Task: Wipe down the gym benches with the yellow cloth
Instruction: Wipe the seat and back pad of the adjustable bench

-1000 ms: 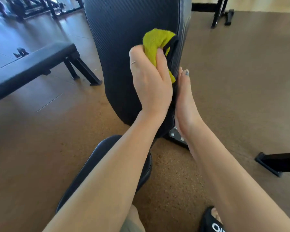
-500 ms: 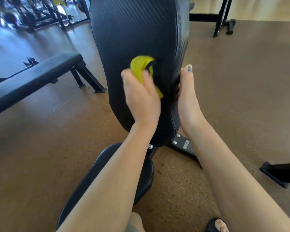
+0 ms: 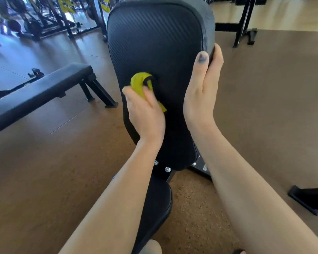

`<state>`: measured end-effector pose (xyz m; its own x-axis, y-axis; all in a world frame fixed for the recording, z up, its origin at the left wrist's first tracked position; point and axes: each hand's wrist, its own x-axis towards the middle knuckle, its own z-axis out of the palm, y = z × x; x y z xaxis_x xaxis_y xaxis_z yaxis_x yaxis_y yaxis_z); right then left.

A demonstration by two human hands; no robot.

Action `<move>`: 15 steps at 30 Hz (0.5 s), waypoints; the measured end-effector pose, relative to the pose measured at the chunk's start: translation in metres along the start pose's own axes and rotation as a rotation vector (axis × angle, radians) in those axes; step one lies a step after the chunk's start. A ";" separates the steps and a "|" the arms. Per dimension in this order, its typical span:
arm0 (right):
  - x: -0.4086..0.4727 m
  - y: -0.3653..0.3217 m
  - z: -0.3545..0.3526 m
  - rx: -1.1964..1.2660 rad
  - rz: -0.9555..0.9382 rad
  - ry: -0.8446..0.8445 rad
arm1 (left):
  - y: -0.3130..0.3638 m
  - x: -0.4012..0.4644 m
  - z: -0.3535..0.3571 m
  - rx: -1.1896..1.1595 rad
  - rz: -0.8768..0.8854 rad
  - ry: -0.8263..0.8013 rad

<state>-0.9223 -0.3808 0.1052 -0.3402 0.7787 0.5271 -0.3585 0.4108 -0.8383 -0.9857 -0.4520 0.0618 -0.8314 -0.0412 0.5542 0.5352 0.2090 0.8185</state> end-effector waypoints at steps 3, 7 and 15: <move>0.001 0.003 -0.001 0.005 -0.059 0.019 | 0.056 0.022 0.006 -0.080 0.359 0.000; 0.001 0.002 -0.006 0.019 -0.024 -0.043 | 0.067 0.045 0.008 -0.039 0.392 0.048; -0.003 0.005 0.005 -0.048 0.040 0.087 | 0.035 0.069 -0.003 0.026 0.061 0.101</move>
<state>-0.9271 -0.3836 0.0998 -0.2759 0.8325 0.4804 -0.3028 0.3990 -0.8655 -1.0238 -0.4509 0.1290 -0.7775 -0.1260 0.6161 0.5789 0.2392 0.7795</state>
